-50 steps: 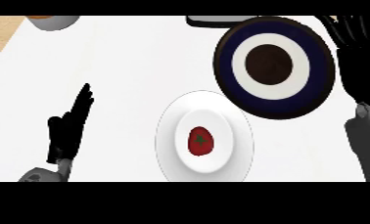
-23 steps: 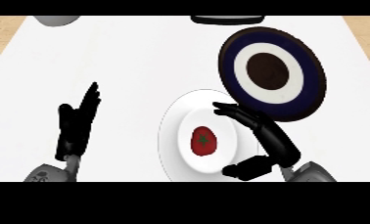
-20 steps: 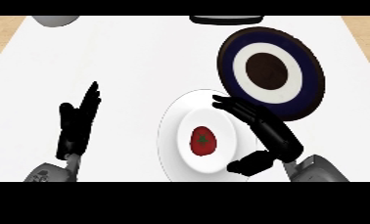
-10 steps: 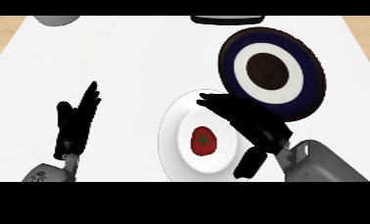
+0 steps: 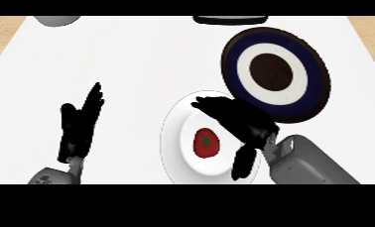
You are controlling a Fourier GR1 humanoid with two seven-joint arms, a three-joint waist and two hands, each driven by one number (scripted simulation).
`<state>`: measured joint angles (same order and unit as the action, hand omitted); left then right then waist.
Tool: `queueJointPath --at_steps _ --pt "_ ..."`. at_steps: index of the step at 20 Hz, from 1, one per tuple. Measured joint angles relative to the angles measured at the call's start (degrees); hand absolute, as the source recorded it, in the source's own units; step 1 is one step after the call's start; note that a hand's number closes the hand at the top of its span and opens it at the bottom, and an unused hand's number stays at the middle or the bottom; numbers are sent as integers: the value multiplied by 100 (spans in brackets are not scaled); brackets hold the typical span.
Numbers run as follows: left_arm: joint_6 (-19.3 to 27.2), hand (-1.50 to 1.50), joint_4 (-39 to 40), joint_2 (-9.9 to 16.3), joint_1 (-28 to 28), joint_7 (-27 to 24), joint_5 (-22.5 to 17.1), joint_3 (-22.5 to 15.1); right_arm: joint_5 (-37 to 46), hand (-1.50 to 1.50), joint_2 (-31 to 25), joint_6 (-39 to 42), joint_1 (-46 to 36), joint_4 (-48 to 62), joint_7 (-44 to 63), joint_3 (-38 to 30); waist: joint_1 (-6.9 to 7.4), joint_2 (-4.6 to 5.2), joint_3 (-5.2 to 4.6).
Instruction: Pick the tomato from the plate and place it in the plate
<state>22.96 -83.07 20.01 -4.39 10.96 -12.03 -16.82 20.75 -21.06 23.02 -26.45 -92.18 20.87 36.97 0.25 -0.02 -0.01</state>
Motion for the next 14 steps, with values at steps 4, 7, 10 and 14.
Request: queueJointPath --at_steps 4,7,10,14 --pt "-174 0 144 -130 -2 -73 143 169 390 -150 331 180 75 282 -181 -101 -5 2 0" --pt "-331 0 182 -213 29 -107 219 323 675 -150 596 323 138 405 -258 -193 -8 2 1" --pt "-459 0 157 -254 95 -135 305 461 915 -150 644 460 376 315 -351 -270 -12 -1 3" --pt "-456 0 82 -446 120 -26 551 483 1235 -150 912 530 401 663 -618 -429 -8 0 4"
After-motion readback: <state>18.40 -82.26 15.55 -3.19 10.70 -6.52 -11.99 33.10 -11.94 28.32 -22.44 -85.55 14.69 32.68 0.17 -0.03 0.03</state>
